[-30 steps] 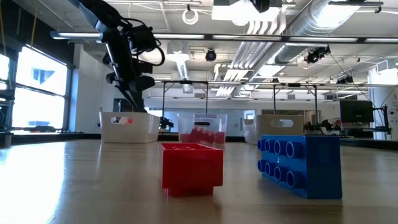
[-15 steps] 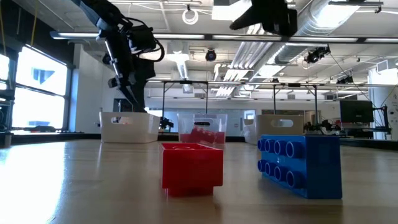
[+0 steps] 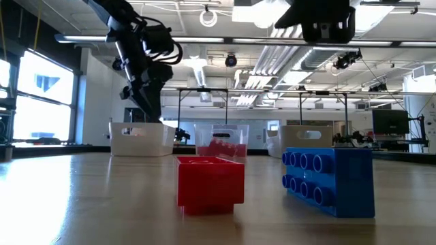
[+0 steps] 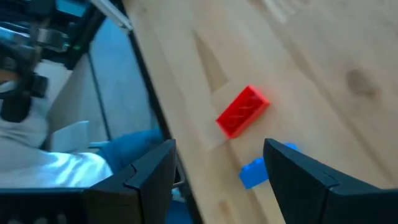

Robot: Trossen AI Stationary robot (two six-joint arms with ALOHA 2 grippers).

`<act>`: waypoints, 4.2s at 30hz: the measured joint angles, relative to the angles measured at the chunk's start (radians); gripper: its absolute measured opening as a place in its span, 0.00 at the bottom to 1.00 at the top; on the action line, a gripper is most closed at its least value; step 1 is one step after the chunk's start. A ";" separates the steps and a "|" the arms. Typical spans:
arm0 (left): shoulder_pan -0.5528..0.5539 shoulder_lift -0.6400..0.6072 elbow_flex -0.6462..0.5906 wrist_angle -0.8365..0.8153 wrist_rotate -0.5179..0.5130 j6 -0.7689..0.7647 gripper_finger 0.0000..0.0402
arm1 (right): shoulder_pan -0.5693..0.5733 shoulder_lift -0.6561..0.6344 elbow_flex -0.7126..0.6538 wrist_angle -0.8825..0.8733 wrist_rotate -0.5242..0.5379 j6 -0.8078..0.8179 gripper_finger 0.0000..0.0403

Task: Sort & place blocks by color
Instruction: Put the blue game piece into the gray bin

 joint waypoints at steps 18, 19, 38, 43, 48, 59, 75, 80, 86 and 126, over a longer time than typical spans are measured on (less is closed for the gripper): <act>-0.017 0.000 0.000 -0.003 -0.001 -0.007 0.38 | 0.024 0.025 0.214 -0.300 0.120 0.042 0.56; -0.017 0.000 0.000 -0.004 -0.001 -0.007 0.38 | 0.022 0.034 0.214 -0.313 0.120 0.073 0.56; -0.017 0.000 0.000 -0.009 -0.010 -0.007 0.38 | 0.033 0.277 0.214 -0.332 0.004 0.326 0.56; -0.017 0.000 0.000 -0.009 -0.012 -0.007 0.38 | 0.040 0.318 0.214 -0.331 0.017 0.355 0.56; -0.017 0.000 0.000 -0.008 -0.012 0.009 0.38 | 0.046 0.350 0.214 -0.305 0.032 0.371 0.56; -0.017 0.000 0.000 -0.008 -0.012 0.012 0.38 | 0.052 0.428 0.214 -0.256 0.004 0.375 0.55; -0.019 0.000 0.000 -0.006 -0.012 0.012 0.38 | 0.055 0.396 0.212 -0.279 0.093 0.220 0.29; -0.034 0.000 0.000 -0.003 -0.012 0.012 0.38 | 0.038 0.325 0.213 -0.345 0.203 0.209 0.29; -0.056 0.000 0.000 -0.002 -0.012 0.012 0.38 | -0.004 0.253 0.213 -0.453 0.312 0.163 0.29; -0.081 0.000 0.000 -0.002 -0.034 0.046 0.38 | -0.773 0.069 0.213 -0.777 0.640 -0.565 0.29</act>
